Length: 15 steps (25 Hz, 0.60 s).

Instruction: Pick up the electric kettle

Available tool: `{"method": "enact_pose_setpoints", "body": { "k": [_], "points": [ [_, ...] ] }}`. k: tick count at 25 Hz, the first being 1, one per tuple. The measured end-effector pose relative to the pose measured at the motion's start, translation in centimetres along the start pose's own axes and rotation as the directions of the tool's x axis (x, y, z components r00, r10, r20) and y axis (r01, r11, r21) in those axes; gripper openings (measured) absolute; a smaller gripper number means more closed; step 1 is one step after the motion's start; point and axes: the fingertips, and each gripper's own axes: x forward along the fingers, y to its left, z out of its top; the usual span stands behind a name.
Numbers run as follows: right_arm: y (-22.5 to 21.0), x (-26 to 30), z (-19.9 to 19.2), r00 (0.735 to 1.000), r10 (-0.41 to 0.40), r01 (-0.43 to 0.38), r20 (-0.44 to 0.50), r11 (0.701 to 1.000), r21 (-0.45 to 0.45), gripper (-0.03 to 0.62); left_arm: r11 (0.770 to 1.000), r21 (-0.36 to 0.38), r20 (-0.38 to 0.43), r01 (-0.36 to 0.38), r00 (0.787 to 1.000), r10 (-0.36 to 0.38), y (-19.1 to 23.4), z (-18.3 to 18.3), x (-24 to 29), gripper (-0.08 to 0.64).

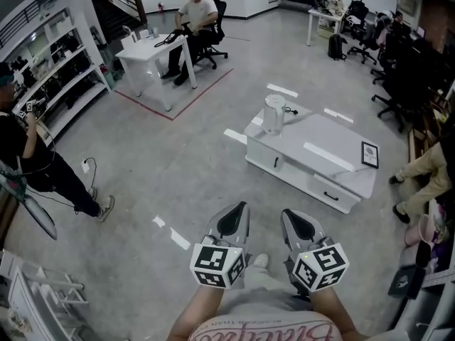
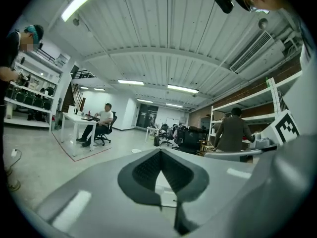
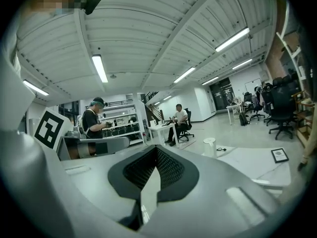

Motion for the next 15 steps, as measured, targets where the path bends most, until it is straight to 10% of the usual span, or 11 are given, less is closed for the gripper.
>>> {"method": "enact_pose_setpoints", "body": {
  "k": [15],
  "points": [
    [-8.3, 11.8, 5.0, 1.0, -0.009, 0.009, -0.011, 1.0, 0.01, 0.023, 0.999, 0.041, -0.064, 0.034, 0.997, -0.031, 5.5, 2.8, 14.4, 0.008]
  ]
}}
